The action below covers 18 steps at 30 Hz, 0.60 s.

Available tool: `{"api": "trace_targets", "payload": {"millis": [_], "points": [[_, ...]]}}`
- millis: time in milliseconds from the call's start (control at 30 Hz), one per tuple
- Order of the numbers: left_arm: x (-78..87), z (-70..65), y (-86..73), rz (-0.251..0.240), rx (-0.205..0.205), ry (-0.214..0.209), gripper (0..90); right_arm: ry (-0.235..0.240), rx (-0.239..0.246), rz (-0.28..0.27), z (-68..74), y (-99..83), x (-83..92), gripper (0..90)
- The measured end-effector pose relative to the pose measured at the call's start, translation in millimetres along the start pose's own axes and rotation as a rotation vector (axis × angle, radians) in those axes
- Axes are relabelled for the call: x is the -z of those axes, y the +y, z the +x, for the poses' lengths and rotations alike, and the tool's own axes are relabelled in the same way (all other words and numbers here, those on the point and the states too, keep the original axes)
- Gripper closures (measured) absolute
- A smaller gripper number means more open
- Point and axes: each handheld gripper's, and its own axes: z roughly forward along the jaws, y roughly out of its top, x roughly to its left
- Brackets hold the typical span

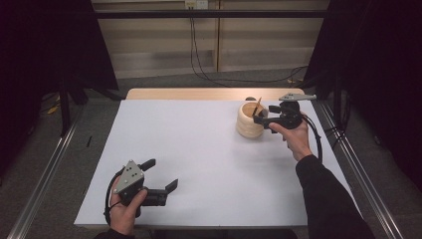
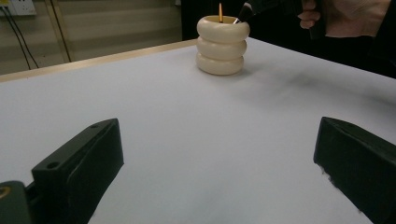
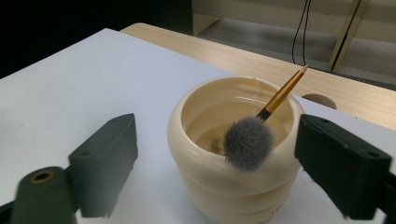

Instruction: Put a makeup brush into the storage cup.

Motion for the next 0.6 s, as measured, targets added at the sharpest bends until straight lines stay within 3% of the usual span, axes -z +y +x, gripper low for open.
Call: {"api": "trace_targets", "payload": {"millis": [133,467,600], "points": [[0.0,-0.6,0.5,0.004,-0.007,0.004,1.3,0.005,-0.018,-0.011,-2.0,-1.8,5.8,1.3],[1.8,-0.5,0.6,-0.002,0.001,0.018,1.3,0.008,-0.042,-0.066,1.5,-11.7,26.4,1.3],[2.2,-0.9,0.6,-0.007,0.005,0.019,1.3,-0.047,-0.011,-0.082,9.1,-18.2,33.0,1.8]]}}
